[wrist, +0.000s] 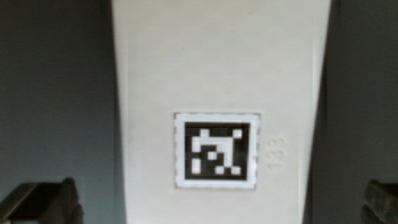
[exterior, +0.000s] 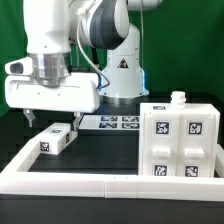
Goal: Assemble cabinet
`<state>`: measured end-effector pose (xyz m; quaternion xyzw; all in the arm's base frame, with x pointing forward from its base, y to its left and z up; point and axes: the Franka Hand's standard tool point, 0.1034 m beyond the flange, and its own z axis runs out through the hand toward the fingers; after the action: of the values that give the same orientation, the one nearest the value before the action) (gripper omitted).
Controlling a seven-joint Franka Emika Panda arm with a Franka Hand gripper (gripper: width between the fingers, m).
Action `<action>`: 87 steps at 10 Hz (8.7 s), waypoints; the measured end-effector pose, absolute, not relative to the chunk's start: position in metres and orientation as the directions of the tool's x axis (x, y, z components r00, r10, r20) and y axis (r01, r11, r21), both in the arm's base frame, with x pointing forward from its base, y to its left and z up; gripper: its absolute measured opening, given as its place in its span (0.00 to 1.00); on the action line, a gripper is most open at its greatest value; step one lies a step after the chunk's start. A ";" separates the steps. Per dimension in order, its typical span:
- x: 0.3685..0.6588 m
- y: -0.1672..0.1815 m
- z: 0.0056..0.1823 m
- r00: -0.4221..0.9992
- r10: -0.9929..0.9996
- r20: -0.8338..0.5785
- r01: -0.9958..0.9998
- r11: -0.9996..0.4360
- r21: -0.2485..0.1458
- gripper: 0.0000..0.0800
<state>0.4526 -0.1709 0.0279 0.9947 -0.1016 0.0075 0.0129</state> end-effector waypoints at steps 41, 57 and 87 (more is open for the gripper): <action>0.611 0.068 0.167 0.998 0.003 0.067 0.003 -1.000 -0.006 0.68; 0.624 0.061 0.156 0.994 0.036 0.101 0.037 -0.999 -0.002 0.68; 0.626 0.082 0.160 0.014 -0.993 -0.115 -0.991 0.002 -0.137 0.98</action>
Offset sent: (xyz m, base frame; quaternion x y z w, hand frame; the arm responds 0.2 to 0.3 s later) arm -0.0074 0.0141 -0.0210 0.0037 0.0255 0.0162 0.9995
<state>0.6255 0.0816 0.1604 0.7064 -0.7021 0.0076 -0.0892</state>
